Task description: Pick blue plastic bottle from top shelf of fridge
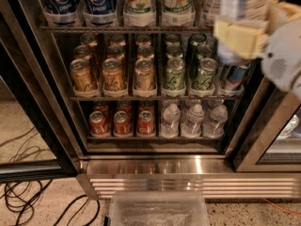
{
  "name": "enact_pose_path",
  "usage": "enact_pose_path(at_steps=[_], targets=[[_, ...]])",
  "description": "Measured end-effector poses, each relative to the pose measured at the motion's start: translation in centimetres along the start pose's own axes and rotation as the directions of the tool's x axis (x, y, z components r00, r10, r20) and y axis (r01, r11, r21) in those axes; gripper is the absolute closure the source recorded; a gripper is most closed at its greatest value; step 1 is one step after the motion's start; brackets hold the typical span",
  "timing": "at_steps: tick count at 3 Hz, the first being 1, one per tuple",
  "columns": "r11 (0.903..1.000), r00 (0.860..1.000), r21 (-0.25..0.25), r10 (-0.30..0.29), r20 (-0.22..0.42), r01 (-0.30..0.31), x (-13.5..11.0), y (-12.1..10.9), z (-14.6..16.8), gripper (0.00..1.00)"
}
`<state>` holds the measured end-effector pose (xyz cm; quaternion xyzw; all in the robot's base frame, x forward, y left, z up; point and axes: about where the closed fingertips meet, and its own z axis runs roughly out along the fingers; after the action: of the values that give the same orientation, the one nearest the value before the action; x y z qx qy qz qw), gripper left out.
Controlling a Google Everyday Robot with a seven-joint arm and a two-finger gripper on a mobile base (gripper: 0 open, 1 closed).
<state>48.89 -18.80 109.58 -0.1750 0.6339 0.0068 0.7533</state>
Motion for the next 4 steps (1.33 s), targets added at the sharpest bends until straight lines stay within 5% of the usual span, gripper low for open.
enact_pose_path(at_steps=[1, 2, 4], targets=[[0.9756, 0.991, -0.192, 0.09, -0.095, -0.107, 1.2, 7.9, 0.8, 1.0], [0.9613, 0.982, -0.215, 0.149, -0.12, -0.172, 1.2, 7.4, -0.3, 1.0], [0.9502, 0.966, -0.203, 0.208, -0.152, -0.236, 2.6, 9.1, -1.4, 1.0]])
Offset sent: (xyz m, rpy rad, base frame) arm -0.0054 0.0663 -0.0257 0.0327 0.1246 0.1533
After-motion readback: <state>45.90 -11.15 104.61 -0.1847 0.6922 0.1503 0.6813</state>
